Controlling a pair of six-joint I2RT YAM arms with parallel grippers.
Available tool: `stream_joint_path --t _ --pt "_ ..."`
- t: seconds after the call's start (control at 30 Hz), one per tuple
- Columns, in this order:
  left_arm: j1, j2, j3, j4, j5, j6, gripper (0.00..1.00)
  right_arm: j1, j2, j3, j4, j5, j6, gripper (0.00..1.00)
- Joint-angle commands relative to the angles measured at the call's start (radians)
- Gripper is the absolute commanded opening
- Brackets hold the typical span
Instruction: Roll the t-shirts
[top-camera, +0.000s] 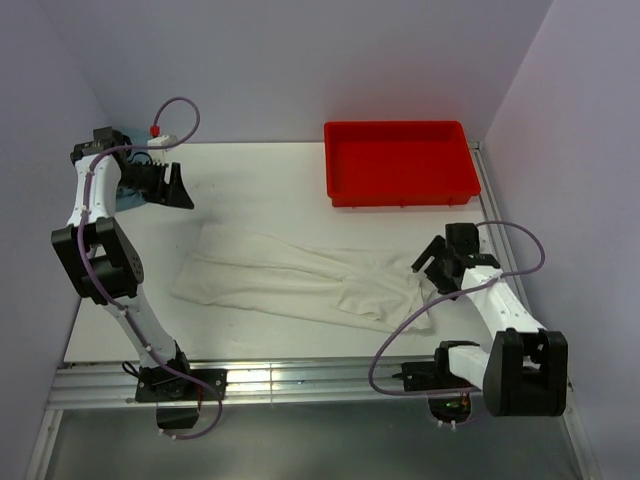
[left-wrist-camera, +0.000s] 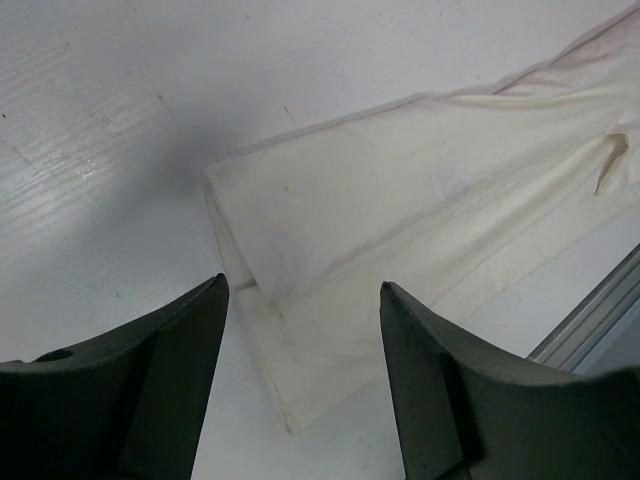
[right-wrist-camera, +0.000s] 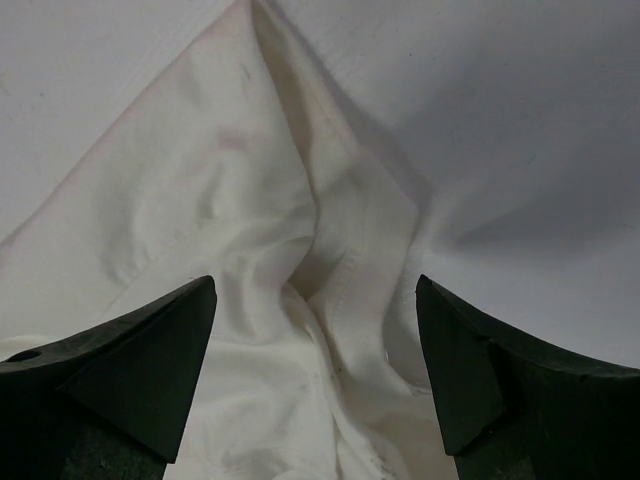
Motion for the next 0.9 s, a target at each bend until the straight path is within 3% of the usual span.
stream_joint_path --t 0.0,0.23,0.33,0.37,0.43,0.47,0.57,0.67,0.87 --pt "0.003 -0.067 0.004 -0.022 0.041 0.034 0.68 0.001 0.074 0.011 0.078 -0.002 0.031 0.88" --pt "0.006 -0.062 0.015 -0.034 0.039 0.04 0.68 0.001 0.186 0.051 0.101 0.06 0.017 0.81" --pt "0.006 -0.062 0.01 -0.028 0.031 0.037 0.68 0.001 0.231 0.072 0.107 0.076 0.009 0.66" --pt "0.006 -0.062 0.007 -0.027 0.031 0.036 0.68 0.001 0.24 0.078 0.11 0.086 0.006 0.54" --pt "0.005 -0.062 0.006 -0.022 0.024 0.034 0.68 0.001 0.269 0.1 0.117 0.099 0.002 0.38" --pt "0.005 -0.062 0.006 -0.021 0.021 0.034 0.68 0.001 0.282 0.111 0.114 0.112 -0.004 0.25" --pt "0.006 -0.058 0.004 -0.013 0.011 0.027 0.68 0.001 0.329 0.155 0.11 0.158 -0.023 0.1" --pt "0.006 -0.056 -0.004 0.004 -0.002 0.011 0.68 0.001 0.393 0.221 0.092 0.198 -0.04 0.05" --pt "0.014 -0.053 -0.03 0.048 -0.034 -0.018 0.68 -0.008 0.513 0.385 0.052 0.267 -0.086 0.05"
